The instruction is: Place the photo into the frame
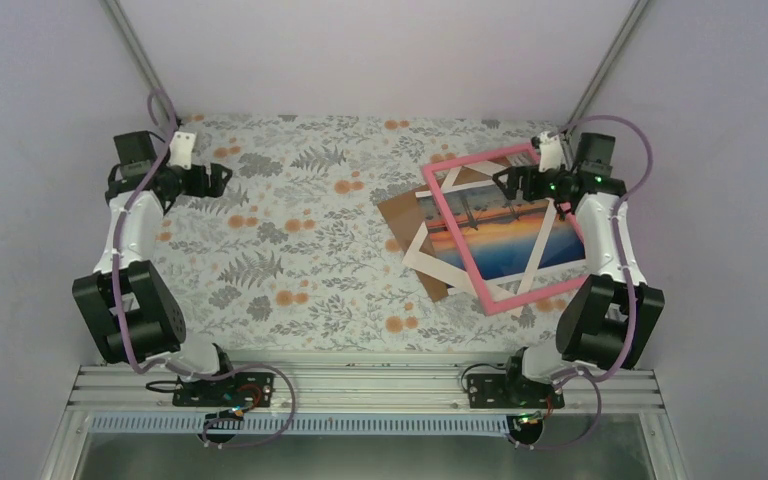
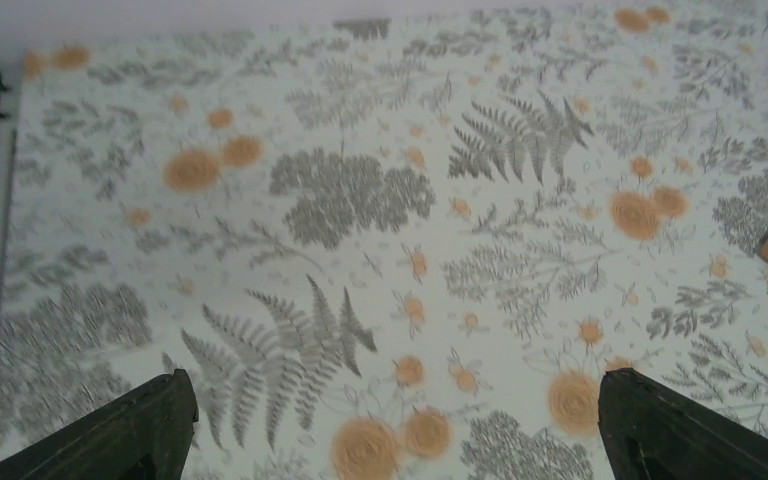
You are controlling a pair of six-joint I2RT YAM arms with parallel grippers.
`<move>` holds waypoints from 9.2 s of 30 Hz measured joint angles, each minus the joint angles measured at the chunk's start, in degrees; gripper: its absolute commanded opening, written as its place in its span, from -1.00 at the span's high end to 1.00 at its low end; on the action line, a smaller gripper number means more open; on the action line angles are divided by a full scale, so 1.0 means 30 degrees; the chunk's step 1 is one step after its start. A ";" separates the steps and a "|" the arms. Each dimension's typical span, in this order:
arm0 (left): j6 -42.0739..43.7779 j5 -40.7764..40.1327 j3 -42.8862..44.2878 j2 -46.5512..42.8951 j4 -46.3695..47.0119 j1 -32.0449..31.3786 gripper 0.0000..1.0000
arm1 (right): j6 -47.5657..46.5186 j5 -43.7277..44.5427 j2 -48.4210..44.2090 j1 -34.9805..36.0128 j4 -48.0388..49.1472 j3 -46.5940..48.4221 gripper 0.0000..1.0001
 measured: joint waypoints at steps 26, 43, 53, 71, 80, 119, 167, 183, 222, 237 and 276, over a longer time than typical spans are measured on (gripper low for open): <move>-0.1494 -0.1333 -0.4743 -0.4677 0.1865 -0.1355 -1.00 | 0.0648 0.6113 -0.0998 0.5289 0.0393 -0.5799 -0.93; -0.2718 -0.2310 -0.4925 -0.4146 0.2820 -0.1443 -1.00 | 0.2397 0.8655 0.5187 0.7490 0.1501 -0.3869 -0.27; -0.2849 -0.2630 -0.4962 -0.4058 0.2951 -0.1435 -1.00 | 0.2914 0.9792 0.6360 0.8189 0.2310 -0.3621 -0.03; -0.2914 -0.2652 -0.4954 -0.3810 0.2929 -0.1435 -1.00 | 0.3147 1.0338 0.6455 0.8451 0.2149 -0.3220 0.58; -0.2557 -0.1749 -0.4845 -0.3526 0.2754 -0.1792 -1.00 | 0.3184 1.0418 0.3541 0.8429 0.0546 -0.2324 0.92; -0.8867 0.5974 -0.2302 -0.1923 0.9180 -0.6470 -1.00 | 1.3537 -1.4010 0.0444 0.9209 0.8429 0.5836 0.93; -2.3890 0.5858 0.5916 1.3231 2.7926 -1.3733 0.21 | 2.1187 -1.6130 -0.1056 0.8765 1.4936 0.3847 0.93; -2.3817 0.6084 0.7563 1.4484 2.7627 -1.3988 0.93 | 2.3125 -1.6568 -0.1086 0.8721 1.7165 0.3075 0.91; -0.5763 -0.5217 0.1632 0.4160 -0.6069 -0.6972 0.95 | 1.0943 -0.3767 -0.2652 0.8123 0.6972 -0.3738 -1.00; -0.4685 -0.9632 0.1355 0.6557 -0.6921 -0.5136 0.95 | 1.0411 -0.5697 0.3883 1.2211 0.7919 -0.5268 -1.00; -0.2623 -0.3257 0.1800 0.4153 -0.1464 -0.9136 -0.89 | 1.0469 -0.3665 0.5100 1.2305 0.5982 -0.4306 -0.98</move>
